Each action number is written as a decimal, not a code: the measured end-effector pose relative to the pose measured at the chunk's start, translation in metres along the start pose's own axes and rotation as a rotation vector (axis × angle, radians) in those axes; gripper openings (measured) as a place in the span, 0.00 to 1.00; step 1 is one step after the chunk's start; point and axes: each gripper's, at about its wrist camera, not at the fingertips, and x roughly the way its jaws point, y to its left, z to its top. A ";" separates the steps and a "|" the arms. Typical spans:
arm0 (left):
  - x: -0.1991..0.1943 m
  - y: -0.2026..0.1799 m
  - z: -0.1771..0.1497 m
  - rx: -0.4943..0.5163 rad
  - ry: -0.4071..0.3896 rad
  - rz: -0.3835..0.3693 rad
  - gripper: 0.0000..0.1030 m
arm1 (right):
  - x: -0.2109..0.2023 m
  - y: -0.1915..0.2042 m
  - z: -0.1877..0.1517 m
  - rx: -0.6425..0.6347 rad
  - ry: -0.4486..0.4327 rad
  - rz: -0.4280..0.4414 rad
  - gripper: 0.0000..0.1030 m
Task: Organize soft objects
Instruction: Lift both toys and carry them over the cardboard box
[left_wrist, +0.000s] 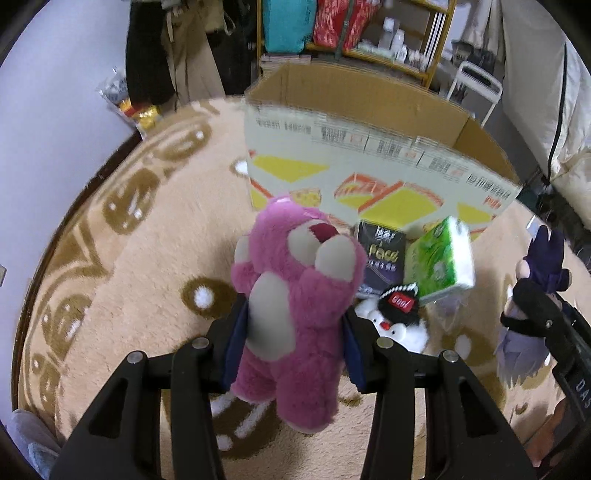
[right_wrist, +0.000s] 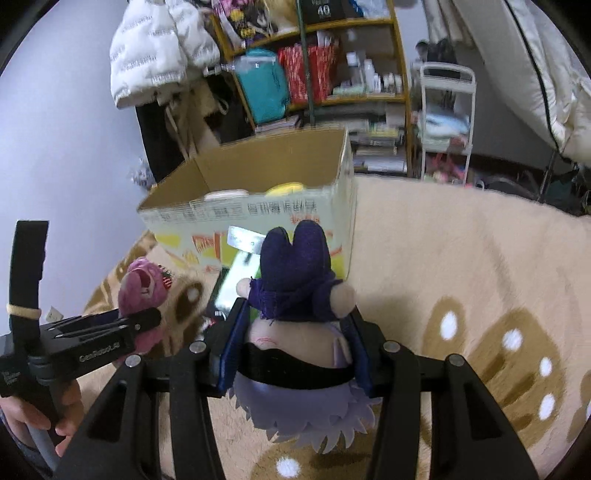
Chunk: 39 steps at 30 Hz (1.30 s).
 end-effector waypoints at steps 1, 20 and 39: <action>-0.005 0.000 0.001 -0.003 -0.022 -0.001 0.43 | -0.004 0.000 0.002 -0.006 -0.019 -0.002 0.51; -0.080 -0.002 0.010 0.034 -0.401 0.020 0.43 | -0.042 0.007 0.028 -0.015 -0.199 0.066 0.51; -0.123 -0.024 0.051 0.135 -0.521 -0.045 0.43 | -0.065 0.037 0.075 -0.080 -0.310 0.100 0.51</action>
